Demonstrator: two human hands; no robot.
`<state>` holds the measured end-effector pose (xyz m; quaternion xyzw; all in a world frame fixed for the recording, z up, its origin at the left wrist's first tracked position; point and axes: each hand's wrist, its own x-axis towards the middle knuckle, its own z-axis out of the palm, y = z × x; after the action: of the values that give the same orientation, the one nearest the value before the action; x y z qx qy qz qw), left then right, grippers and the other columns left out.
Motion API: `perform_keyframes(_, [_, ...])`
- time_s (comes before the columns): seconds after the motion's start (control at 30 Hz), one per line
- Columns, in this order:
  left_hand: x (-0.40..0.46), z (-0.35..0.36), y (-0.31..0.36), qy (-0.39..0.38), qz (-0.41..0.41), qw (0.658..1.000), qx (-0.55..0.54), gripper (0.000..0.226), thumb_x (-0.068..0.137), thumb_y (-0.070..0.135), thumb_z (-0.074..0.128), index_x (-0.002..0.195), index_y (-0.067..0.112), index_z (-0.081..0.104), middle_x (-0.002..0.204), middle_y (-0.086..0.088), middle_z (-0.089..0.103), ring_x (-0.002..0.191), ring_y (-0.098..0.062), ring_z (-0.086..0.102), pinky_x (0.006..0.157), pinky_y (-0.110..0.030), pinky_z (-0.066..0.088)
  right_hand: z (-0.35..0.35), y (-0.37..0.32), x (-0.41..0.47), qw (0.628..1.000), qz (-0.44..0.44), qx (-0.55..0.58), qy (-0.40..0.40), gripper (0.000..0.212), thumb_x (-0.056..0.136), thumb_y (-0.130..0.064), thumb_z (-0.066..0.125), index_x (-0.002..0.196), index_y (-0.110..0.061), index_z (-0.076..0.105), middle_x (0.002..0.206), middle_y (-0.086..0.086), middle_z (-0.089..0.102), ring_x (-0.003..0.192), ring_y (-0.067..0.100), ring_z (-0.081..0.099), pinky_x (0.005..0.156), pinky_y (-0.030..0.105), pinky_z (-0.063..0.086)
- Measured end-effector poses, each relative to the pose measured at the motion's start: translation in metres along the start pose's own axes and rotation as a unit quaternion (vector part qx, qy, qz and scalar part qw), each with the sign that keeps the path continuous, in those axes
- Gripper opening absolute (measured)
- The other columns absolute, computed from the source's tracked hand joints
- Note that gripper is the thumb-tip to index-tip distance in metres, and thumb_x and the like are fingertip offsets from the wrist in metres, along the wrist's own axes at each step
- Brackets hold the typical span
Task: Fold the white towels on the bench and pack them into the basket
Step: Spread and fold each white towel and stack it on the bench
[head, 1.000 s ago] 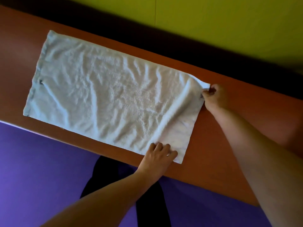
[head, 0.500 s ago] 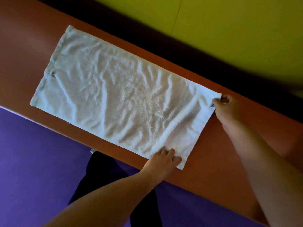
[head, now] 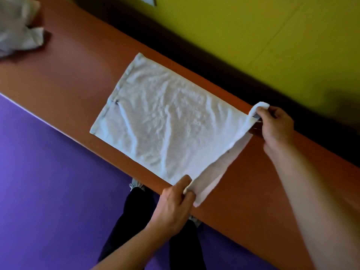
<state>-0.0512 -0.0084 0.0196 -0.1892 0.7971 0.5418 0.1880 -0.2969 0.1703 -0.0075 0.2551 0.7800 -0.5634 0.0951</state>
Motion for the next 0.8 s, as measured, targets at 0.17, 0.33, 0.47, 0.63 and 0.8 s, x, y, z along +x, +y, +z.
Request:
perform_keyframes(0.17, [0.008, -0.083, -0.004, 0.086, -0.039, 0.994, -0.050, 0.040, 0.104, 0.043, 0.040, 0.080, 0.013, 0.045, 0.065, 0.000, 0.062, 0.063, -0.010, 0.067, 0.062, -0.036, 0.051, 0.106, -0.047, -0.018, 0.998, -0.022, 0.022, -0.053, 0.005, 0.095, -0.017, 0.066, 0.096, -0.012, 0.065, 0.081, -0.003, 0.065, 0.056, -0.003, 0.065, 0.052, 0.018, 0.050])
perform_keyframes(0.33, [0.026, -0.160, -0.030, 0.149, -0.091, 0.984, -0.045, 0.038, 0.104, 0.035, 0.047, 0.074, 0.012, 0.046, 0.067, -0.001, 0.068, 0.062, -0.012, 0.069, 0.064, -0.037, 0.056, 0.202, -0.079, -0.031, 0.997, -0.004, 0.035, -0.075, 0.017, 0.094, -0.015, 0.068, 0.108, -0.005, 0.066, 0.083, 0.001, 0.066, 0.052, 0.001, 0.066, 0.050, 0.022, 0.054])
perform_keyframes(0.47, [0.050, -0.213, -0.057, 0.152, -0.118, 0.981, -0.017, 0.035, 0.103, 0.031, 0.047, 0.074, 0.012, 0.051, 0.066, 0.003, 0.070, 0.061, -0.013, 0.070, 0.065, -0.037, 0.057, 0.269, -0.095, -0.037, 0.996, 0.008, 0.025, -0.086, 0.010, 0.094, -0.012, 0.068, 0.099, -0.006, 0.061, 0.076, 0.005, 0.066, 0.045, 0.010, 0.067, 0.049, 0.026, 0.056])
perform_keyframes(0.63, [0.086, -0.261, -0.088, 0.144, -0.161, 0.976, 0.021, 0.034, 0.102, 0.029, 0.046, 0.082, 0.007, 0.060, 0.063, 0.002, 0.072, 0.055, -0.010, 0.069, 0.059, -0.029, 0.053, 0.330, -0.094, -0.030, 0.998, 0.012, -0.002, -0.066, 0.011, 0.087, -0.024, 0.076, 0.087, -0.021, 0.065, 0.100, 0.013, 0.074, 0.081, 0.030, 0.076, 0.071, 0.046, 0.065])
perform_keyframes(0.8, [0.114, -0.283, -0.125, 0.126, -0.200, 0.970, 0.063, 0.036, 0.096, 0.034, 0.044, 0.083, 0.007, 0.063, 0.067, -0.004, 0.070, 0.062, -0.021, 0.069, 0.059, -0.039, 0.057, 0.359, -0.090, -0.037, 0.995, -0.002, -0.014, -0.099, 0.016, 0.094, -0.025, 0.071, 0.105, -0.016, 0.063, 0.101, 0.010, 0.074, 0.076, 0.022, 0.077, 0.071, 0.038, 0.065])
